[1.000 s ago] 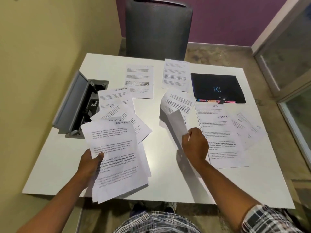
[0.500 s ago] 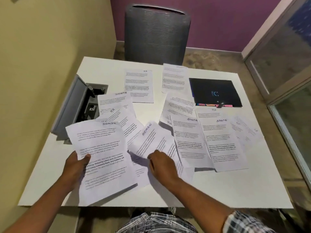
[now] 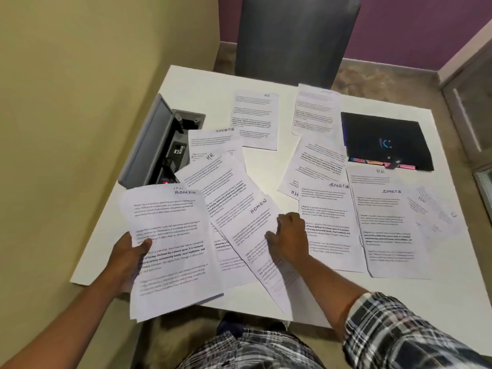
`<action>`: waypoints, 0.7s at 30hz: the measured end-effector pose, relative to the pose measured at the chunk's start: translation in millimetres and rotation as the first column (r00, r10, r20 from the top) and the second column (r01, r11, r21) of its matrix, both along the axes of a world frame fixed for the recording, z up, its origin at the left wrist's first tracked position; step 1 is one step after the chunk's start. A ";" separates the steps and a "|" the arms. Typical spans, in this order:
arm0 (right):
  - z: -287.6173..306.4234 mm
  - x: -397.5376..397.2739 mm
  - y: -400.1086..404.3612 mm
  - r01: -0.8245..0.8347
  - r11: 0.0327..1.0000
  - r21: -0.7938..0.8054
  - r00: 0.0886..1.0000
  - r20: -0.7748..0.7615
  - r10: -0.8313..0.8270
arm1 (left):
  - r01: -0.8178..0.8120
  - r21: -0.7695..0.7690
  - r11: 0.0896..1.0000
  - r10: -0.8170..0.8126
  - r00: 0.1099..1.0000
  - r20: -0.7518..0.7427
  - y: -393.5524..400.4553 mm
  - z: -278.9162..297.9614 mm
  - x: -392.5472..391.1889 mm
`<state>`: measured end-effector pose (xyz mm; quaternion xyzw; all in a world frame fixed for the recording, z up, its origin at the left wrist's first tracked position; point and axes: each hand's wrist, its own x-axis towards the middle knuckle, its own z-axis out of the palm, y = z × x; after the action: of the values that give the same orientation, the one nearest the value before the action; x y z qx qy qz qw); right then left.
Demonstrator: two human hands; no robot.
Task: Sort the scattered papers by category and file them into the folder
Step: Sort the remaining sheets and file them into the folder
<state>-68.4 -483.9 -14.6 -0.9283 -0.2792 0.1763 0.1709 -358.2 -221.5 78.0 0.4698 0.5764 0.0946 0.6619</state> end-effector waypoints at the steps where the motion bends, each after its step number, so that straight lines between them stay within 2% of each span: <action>1: 1.2 9.4 2.0 0.009 0.995 -0.100 1.000 -0.021 -0.011 | -0.004 -0.004 1.000 0.004 1.000 0.000 -2.1 1.7 -0.1; 4: 1.7 21.9 5.1 0.004 0.942 -0.336 0.999 -0.032 -0.016 | -0.015 -0.008 1.000 0.015 1.000 0.007 -9.5 7.6 2.1; 7: 0.5 23.3 8.0 0.027 0.926 -0.377 0.999 -0.014 -0.035 | -0.013 -0.005 1.000 0.013 1.000 0.025 -17.8 12.6 4.8; 11: 3.1 25.7 10.4 0.017 0.912 -0.410 0.996 -0.070 -0.050 | -0.013 -0.001 1.000 0.013 1.000 0.028 -28.1 12.9 4.9; 15: 11.6 32.0 1.9 -0.054 0.905 -0.423 0.994 -0.113 0.006 | -0.009 0.026 1.000 0.008 1.000 0.023 -39.3 17.1 11.1; 17: 15.9 36.5 -3.7 0.021 0.938 -0.345 0.984 -0.157 -0.080 | -0.005 0.038 0.999 0.004 1.000 0.026 -45.6 21.6 16.6; 19: 24.1 42.7 -12.3 0.156 0.965 -0.209 0.950 -0.238 -0.205 | 0.000 0.041 0.999 -0.002 0.999 0.045 -52.6 26.8 23.8; 21: 34.4 49.7 -25.7 0.256 0.965 -0.056 0.915 -0.308 -0.260 | 0.017 0.040 0.999 -0.019 0.998 0.061 -60.3 32.5 32.4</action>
<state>-18.7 -509.6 19.8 -0.9184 -0.1225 0.2992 0.2279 -325.7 -281.8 110.5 0.4847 0.5495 0.1143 0.6708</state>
